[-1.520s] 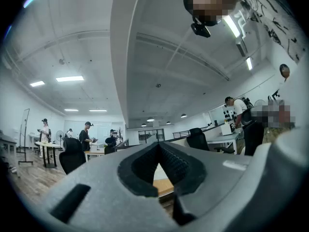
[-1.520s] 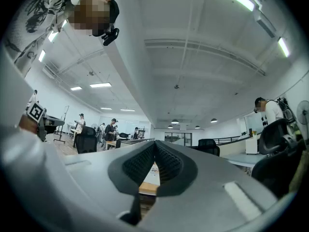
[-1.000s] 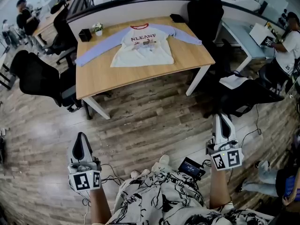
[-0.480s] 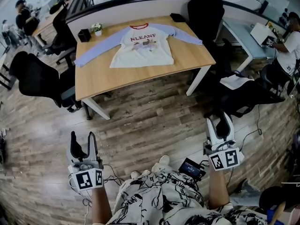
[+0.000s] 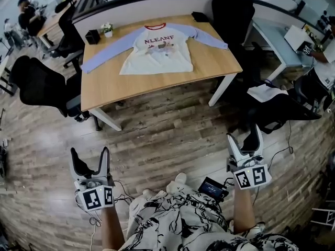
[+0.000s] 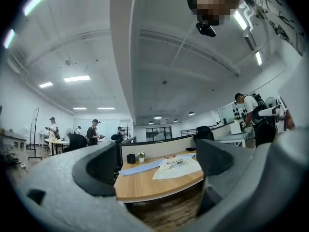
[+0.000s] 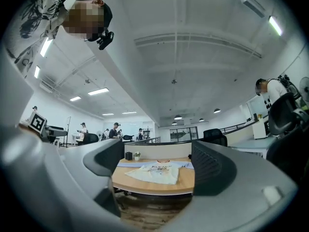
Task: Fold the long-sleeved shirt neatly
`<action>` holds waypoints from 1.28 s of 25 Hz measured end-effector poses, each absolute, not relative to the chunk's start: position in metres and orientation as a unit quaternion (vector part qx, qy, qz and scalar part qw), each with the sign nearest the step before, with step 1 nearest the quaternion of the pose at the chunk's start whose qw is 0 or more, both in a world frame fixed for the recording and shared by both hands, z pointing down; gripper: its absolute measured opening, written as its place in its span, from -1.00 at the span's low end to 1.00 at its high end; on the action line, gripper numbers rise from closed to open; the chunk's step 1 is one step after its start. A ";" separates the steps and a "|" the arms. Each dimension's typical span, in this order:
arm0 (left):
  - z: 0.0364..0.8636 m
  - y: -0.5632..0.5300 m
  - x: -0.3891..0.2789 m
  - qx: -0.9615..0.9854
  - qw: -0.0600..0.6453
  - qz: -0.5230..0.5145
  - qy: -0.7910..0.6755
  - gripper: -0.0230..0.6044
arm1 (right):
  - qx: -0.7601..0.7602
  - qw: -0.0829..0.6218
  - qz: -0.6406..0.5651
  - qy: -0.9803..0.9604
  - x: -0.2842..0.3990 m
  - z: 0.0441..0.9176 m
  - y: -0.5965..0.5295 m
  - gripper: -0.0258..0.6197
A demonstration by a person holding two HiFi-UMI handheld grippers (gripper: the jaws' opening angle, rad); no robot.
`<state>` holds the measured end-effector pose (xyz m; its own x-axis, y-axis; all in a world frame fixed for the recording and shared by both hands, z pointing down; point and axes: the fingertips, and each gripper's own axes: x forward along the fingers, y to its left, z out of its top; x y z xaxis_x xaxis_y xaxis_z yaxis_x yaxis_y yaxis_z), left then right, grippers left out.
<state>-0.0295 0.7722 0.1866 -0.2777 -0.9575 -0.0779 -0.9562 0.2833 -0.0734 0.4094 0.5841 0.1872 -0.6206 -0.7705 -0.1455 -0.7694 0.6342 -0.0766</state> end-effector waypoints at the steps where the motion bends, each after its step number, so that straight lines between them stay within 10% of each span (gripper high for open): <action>1: 0.187 0.770 -0.026 -0.595 0.053 -0.008 0.802 0.67 | -0.422 0.081 -0.005 0.903 0.411 0.189 0.579 0.47; 14: 0.218 0.701 -0.031 -0.582 0.035 -0.029 0.812 0.70 | -0.412 0.061 -0.014 0.909 0.400 0.208 0.508 0.47; 32: 0.215 0.465 -0.219 -0.606 0.039 0.001 0.795 0.77 | -0.475 0.077 0.025 0.876 0.260 0.167 0.315 0.46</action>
